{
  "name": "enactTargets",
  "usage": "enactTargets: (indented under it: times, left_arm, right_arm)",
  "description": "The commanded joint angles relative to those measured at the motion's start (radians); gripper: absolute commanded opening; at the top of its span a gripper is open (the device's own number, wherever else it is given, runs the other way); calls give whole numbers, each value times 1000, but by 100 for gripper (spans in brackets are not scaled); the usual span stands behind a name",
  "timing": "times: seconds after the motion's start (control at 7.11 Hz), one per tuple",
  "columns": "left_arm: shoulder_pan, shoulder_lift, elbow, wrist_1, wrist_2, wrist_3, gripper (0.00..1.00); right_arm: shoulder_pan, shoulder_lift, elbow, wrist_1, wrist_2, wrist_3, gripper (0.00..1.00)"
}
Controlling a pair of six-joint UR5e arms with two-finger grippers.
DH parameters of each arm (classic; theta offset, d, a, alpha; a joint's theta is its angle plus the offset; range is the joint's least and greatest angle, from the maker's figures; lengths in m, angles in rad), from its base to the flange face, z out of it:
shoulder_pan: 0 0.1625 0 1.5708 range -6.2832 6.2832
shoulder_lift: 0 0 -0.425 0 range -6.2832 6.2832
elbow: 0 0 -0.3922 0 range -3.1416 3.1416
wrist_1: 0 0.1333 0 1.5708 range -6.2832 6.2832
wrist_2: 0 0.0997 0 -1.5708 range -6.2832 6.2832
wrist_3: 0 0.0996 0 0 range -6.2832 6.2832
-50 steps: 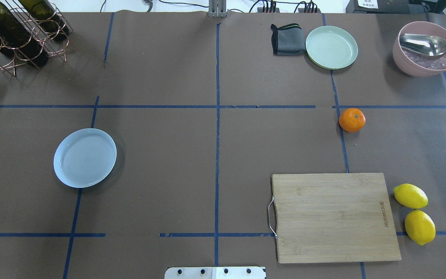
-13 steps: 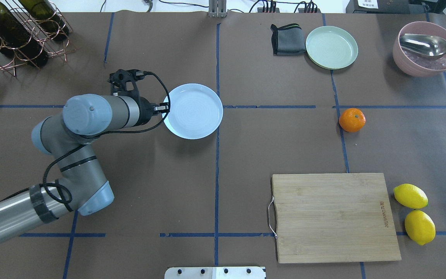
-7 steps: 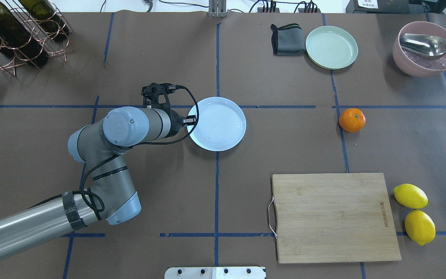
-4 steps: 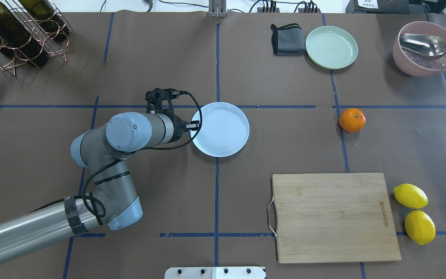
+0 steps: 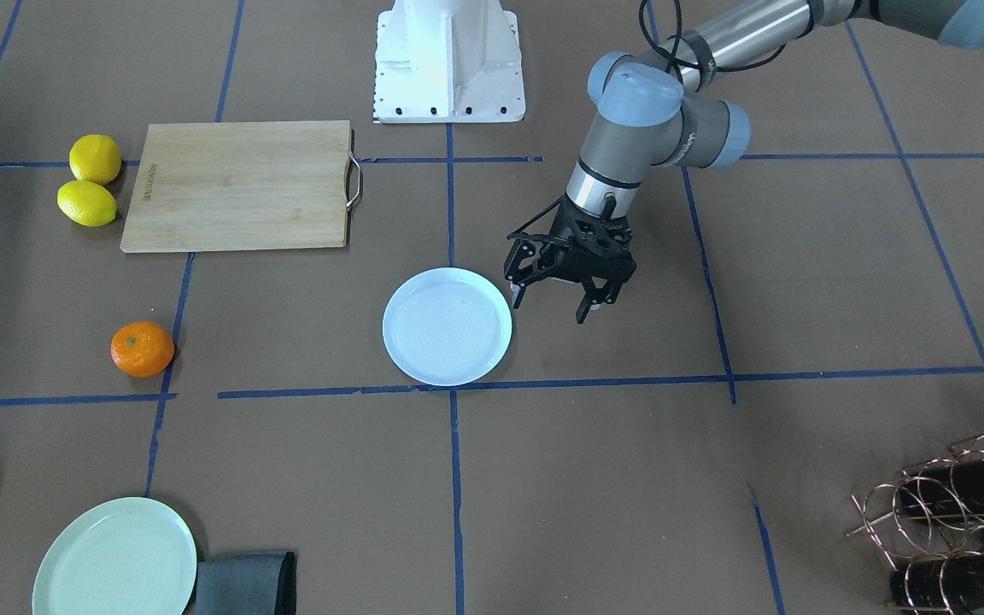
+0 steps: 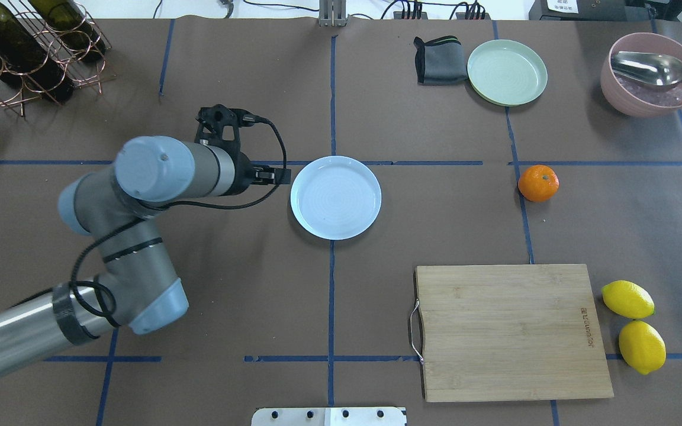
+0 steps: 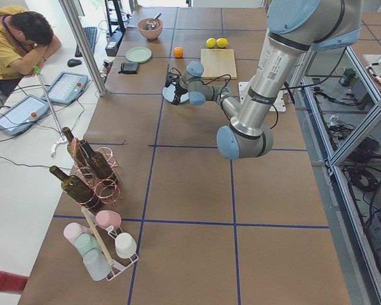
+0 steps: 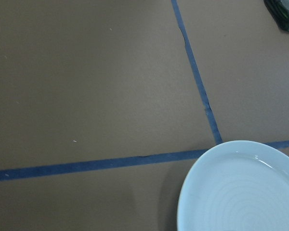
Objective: Pick orange to plate
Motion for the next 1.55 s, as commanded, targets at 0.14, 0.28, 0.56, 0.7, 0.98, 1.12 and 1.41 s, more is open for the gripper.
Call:
enactTargets:
  times: [0.14, 0.28, 0.56, 0.7, 0.98, 1.12, 1.41]
  left_arm:
    - [-370, 201, -157, 140, -308, 618, 100]
    - [-505, 253, -156, 166, -344, 839, 100]
    - [-795, 263, -92, 426, -505, 1140, 100]
    - [-841, 281, -56, 526, -493, 1256, 100]
    - [-912, 452, -32, 539, -513, 1373, 100]
    - [-922, 555, -24, 526, -584, 1369, 100]
    - [-999, 600, -28, 526, -628, 1363, 100]
  right_arm:
    - [0, 13, 8, 3, -1, 1, 100]
    - [0, 10, 10, 3, -1, 1, 100]
    - [0, 4, 11, 3, -1, -1, 100]
    - [0, 1, 13, 3, -1, -2, 100]
    - [-1, 6, 25, 19, -1, -4, 100]
    - [-20, 13, 25, 76, -3, -1, 100]
    - [-44, 15, 27, 83, 2, 4, 100]
